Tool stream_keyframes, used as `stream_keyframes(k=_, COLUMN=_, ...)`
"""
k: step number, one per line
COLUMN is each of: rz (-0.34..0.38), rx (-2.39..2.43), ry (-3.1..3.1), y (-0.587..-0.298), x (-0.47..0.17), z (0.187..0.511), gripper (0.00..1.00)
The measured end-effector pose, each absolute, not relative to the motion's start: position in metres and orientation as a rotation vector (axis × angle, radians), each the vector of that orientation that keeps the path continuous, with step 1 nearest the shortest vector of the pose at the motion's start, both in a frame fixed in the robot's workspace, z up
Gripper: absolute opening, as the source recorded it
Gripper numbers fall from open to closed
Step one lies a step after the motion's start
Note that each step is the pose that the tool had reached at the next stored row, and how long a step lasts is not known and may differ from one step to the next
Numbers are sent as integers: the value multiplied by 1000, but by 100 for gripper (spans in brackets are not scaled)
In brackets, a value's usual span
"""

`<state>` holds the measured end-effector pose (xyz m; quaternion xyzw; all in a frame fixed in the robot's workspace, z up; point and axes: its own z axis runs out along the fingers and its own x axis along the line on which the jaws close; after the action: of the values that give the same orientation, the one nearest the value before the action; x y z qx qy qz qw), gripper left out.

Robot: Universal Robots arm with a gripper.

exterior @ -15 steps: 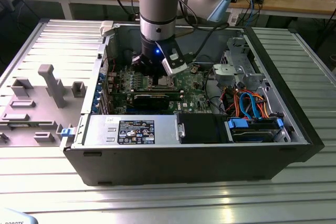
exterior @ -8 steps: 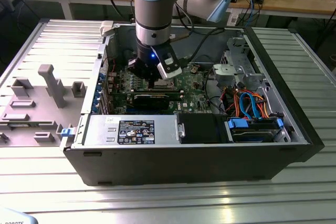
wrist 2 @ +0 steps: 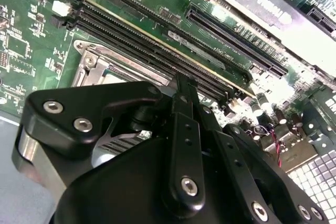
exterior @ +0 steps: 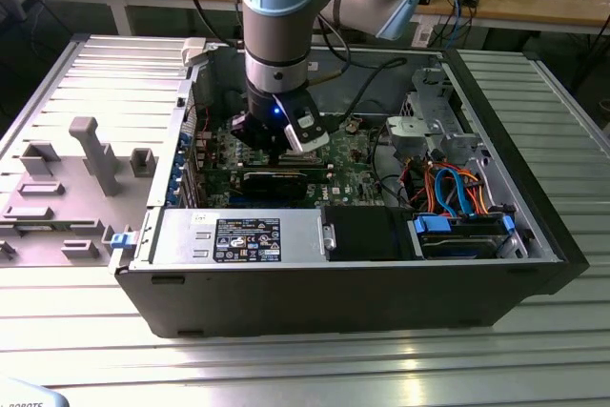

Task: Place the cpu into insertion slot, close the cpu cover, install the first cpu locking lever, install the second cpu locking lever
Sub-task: 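Install the second cpu locking lever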

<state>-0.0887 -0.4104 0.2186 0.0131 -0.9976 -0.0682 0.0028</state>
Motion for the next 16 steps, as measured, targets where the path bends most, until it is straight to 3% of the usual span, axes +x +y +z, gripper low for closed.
stream_keyframes(k=16, rz=-230, rx=44, ry=-3126, y=-412, x=-91, z=222, gripper=11)
